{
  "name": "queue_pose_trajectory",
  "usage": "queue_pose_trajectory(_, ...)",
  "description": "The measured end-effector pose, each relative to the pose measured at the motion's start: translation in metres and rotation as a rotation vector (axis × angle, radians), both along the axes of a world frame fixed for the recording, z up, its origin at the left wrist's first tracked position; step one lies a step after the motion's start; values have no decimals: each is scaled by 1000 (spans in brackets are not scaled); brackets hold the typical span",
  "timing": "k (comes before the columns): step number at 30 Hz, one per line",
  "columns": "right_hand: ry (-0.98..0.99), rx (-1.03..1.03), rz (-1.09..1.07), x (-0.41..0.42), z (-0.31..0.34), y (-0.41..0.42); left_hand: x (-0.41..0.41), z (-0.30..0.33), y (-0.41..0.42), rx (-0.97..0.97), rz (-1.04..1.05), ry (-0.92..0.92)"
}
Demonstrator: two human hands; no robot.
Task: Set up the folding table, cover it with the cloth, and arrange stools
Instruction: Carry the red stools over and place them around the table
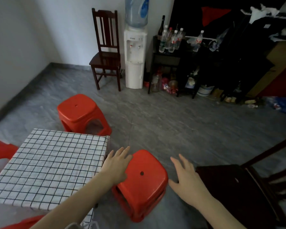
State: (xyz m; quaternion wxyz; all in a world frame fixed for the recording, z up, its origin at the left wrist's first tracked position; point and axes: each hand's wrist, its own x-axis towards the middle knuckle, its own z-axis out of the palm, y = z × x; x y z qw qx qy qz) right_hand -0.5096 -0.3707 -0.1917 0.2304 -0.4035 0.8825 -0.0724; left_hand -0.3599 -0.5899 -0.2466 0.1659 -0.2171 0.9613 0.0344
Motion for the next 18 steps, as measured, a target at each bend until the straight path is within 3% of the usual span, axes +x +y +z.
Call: queue_pose_trajectory(18, -134, 191, 132, 8, -234, -27, 5, -263, 10, 159, -83, -201)
